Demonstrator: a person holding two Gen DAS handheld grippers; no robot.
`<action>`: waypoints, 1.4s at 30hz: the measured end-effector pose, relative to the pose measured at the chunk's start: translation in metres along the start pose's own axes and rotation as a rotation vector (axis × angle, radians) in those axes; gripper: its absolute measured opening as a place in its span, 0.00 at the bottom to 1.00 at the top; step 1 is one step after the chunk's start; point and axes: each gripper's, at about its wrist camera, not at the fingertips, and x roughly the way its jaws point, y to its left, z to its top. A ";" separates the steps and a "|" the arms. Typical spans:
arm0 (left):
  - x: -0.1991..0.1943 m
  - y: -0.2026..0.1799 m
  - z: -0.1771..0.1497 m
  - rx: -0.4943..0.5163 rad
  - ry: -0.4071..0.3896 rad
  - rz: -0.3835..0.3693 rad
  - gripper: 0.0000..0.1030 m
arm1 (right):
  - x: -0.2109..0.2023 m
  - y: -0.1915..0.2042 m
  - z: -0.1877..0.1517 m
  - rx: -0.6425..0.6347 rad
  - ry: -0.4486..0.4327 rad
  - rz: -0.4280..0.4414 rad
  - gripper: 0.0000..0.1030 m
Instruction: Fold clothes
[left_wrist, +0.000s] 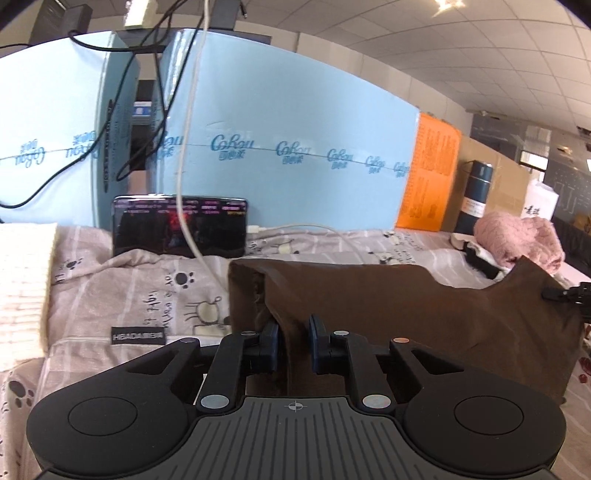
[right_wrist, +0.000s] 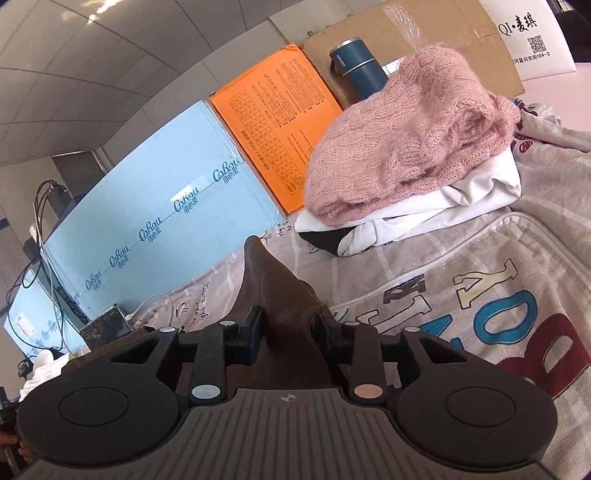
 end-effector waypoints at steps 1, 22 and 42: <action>0.001 0.002 0.000 -0.013 0.005 0.035 0.61 | -0.001 -0.003 0.000 0.020 -0.004 0.007 0.48; 0.001 0.011 -0.004 -0.152 0.083 -0.092 0.88 | -0.051 0.012 -0.017 0.187 0.026 -0.097 0.94; -0.007 0.006 -0.018 -0.184 0.127 -0.123 0.89 | -0.043 0.043 -0.045 0.404 0.072 -0.154 1.00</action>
